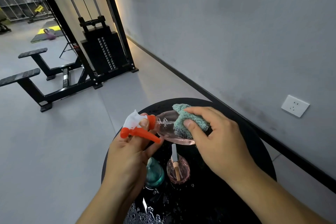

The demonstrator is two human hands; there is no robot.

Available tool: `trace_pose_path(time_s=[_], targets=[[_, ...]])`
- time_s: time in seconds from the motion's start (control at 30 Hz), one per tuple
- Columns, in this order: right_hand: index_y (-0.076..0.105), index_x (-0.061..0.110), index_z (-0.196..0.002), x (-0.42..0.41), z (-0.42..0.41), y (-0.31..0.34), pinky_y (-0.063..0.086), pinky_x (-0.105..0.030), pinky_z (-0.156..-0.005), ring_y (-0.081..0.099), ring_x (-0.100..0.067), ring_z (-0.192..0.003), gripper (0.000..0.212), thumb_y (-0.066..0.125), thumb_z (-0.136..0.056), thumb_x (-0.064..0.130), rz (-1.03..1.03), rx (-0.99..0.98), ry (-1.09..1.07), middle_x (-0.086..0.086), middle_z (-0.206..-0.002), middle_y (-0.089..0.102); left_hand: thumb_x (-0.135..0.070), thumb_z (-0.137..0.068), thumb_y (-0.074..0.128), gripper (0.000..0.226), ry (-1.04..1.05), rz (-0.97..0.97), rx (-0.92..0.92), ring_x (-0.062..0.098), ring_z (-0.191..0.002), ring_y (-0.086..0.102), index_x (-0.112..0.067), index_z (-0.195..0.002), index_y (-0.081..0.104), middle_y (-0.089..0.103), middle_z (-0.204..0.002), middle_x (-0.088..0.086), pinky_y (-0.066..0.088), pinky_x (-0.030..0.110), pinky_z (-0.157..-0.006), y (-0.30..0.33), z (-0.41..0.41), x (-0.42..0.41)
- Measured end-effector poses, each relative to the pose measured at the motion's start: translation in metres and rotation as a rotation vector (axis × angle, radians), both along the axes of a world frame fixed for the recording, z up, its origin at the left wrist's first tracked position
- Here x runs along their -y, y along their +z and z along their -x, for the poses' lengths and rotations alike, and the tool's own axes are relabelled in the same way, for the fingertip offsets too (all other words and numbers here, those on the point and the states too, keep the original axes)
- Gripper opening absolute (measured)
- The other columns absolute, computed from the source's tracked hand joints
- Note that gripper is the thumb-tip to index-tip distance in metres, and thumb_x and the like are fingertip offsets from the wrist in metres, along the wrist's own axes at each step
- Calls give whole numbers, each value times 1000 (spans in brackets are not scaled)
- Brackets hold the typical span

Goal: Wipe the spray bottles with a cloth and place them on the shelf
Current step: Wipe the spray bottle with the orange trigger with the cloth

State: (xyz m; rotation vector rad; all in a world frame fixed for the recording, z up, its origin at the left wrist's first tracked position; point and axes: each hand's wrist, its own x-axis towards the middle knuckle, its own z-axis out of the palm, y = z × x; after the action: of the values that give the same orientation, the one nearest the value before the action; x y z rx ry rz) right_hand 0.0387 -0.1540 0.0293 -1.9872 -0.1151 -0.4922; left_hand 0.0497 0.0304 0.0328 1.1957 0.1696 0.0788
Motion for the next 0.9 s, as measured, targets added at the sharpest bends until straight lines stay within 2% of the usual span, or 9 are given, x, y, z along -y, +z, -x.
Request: trace_pose_path(time_s=[0.1, 0.27, 0.33, 0.43, 0.5, 0.6, 0.67, 0.77, 0.9], targets=[[73, 34, -115, 6, -5, -2, 51, -7, -73, 68, 4, -92, 21, 71, -96, 25, -87, -39, -58, 21, -102, 72, -19, -102, 61, 24, 1, 36, -2, 29, -109, 77, -18, -90, 82, 80, -107, 13, 63, 50, -91, 1, -1, -4], [74, 35, -110, 1, -4, -4, 56, -14, -78, 70, 1, -98, 20, 72, -95, 22, -198, -9, -79, 19, -102, 74, -19, -94, 66, 22, -51, 48, 19, 28, -109, 77, -6, -111, 71, 80, -110, 13, 63, 50, -94, -2, 1, -2], [75, 34, -110, 1, -4, -3, 57, -17, -79, 70, -1, -98, 20, 72, -95, 22, -230, 9, -96, 18, -103, 74, -6, -91, 68, 31, -110, 80, 34, 29, -116, 75, -2, -123, 67, 78, -117, 14, 61, 48, -97, -3, 1, -4], [74, 34, -112, 3, -4, -2, 59, -20, -79, 70, -1, -100, 21, 72, -96, 22, -246, 22, -98, 17, -106, 74, 15, -73, 68, 62, -229, 153, 73, 30, -126, 69, 4, -134, 59, 73, -129, 17, 57, 48, -102, -2, 3, -8], [74, 33, -113, 2, -3, -2, 58, -17, -78, 69, 1, -100, 22, 72, -95, 21, -244, 29, -95, 17, -107, 73, 2, -69, 67, 56, -253, 203, 101, 31, -128, 67, 2, -125, 63, 71, -126, 18, 57, 51, -104, -1, 4, -8], [74, 32, -113, 1, -2, -4, 55, -12, -78, 68, 2, -100, 22, 72, -95, 19, -234, 33, -93, 17, -107, 73, -20, -88, 77, 14, -187, 155, 58, 30, -123, 71, -18, -101, 82, 77, -121, 15, 59, 48, -100, 6, 5, -1], [74, 31, -113, 0, -2, -5, 55, -11, -79, 68, 1, -101, 22, 72, -95, 19, -219, 45, -93, 17, -107, 73, -30, -86, 73, 14, -147, 104, 33, 29, -120, 73, -23, -92, 85, 79, -116, 13, 61, 46, -99, 10, 6, 3], [74, 30, -114, -3, 0, -6, 53, -9, -81, 67, 2, -104, 23, 73, -94, 19, -189, 74, -98, 16, -110, 71, -32, -81, 71, 23, -88, 92, 30, 30, -114, 75, -19, -96, 84, 79, -113, 15, 63, 45, -93, 13, 4, 1], [75, 28, -115, -4, 0, -5, 51, -6, -83, 66, 3, -107, 25, 73, -93, 16, -187, 131, -115, 14, -114, 70, -29, -102, 62, 27, -32, 74, -39, 31, -111, 76, -12, -119, 75, 79, -118, 12, 60, 53, -94, 8, 1, -3]])
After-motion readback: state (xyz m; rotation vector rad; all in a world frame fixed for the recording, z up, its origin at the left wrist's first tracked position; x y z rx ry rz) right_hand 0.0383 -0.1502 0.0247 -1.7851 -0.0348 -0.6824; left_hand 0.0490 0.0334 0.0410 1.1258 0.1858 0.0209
